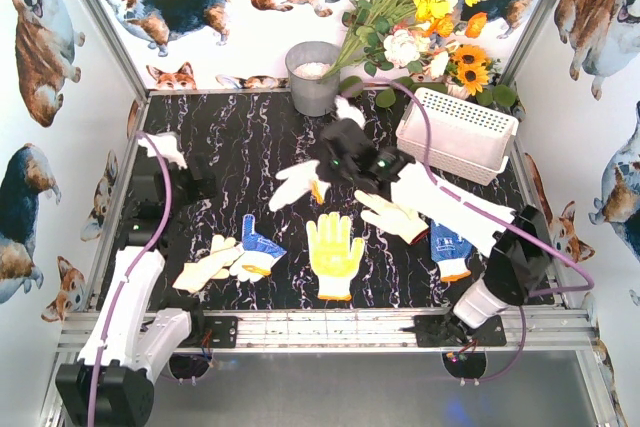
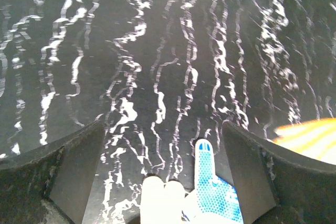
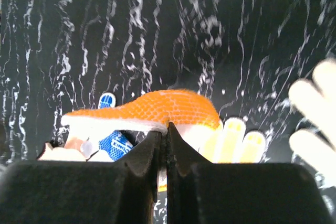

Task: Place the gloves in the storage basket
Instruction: Turn over the glove.

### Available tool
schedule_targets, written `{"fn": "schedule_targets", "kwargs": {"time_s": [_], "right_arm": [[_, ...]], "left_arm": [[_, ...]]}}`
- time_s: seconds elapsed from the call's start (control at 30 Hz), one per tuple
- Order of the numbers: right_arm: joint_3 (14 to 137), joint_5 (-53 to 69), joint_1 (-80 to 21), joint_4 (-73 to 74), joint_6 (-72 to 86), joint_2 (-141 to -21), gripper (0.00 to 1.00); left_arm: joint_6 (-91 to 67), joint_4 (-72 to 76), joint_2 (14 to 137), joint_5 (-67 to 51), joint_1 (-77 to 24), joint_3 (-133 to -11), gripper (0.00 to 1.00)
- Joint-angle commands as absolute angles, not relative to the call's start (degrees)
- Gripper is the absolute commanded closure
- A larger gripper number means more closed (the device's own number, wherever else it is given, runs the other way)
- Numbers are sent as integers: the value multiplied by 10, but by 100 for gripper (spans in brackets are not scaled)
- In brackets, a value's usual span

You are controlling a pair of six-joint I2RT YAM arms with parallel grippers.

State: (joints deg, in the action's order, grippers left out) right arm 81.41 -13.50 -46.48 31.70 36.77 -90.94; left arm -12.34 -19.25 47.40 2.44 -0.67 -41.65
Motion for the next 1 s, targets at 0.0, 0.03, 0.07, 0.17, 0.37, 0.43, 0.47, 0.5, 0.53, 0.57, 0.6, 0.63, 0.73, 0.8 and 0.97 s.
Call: {"fn": "schedule_targets", "kwargs": {"time_s": [0.0,0.03,0.07,0.17,0.37,0.43,0.47,0.5,0.53,0.57,0.6,0.63,0.73,0.8,0.97], "right_arm": [[667,-14,-430,138,535,-882,100],[646,-9,-423,118,553,-875,100],[627,-4,-418,104,568,-870,100],[598,0,-410,83,595,-851,100],[591,-3,-405,92,620,-828,100],[590,1,-402,94,633,-822,100],[589,4,-401,89,640,-818,100],[586,8,-400,83,647,-816,100],[585,14,-399,77,653,-813,100],[585,19,-398,76,656,-812,100],[587,23,-398,76,659,-811,100],[588,26,-398,75,661,-810,100],[590,37,-397,73,665,-811,100],[589,43,-396,70,667,-811,100],[595,57,-395,76,657,-811,100]], "left_arm": [[-108,-145,480,-114,-2,-412,15],[-109,-136,475,-139,-5,-408,16],[-113,-126,470,-163,-11,-402,16],[-121,-104,458,-214,-46,-386,17],[-111,-111,470,-151,-235,-393,17],[-126,-96,480,-137,-287,-388,17],[-135,-81,485,-134,-313,-384,16],[-143,-66,491,-129,-337,-379,15],[-147,-50,495,-114,-366,-376,14],[-149,-38,501,-97,-391,-375,12],[-148,-29,509,-79,-412,-376,11],[-146,-20,518,-63,-429,-378,11],[-148,-3,556,-42,-452,-388,10],[-145,3,577,-37,-458,-395,10],[-116,-26,607,9,-480,-422,10]]}}
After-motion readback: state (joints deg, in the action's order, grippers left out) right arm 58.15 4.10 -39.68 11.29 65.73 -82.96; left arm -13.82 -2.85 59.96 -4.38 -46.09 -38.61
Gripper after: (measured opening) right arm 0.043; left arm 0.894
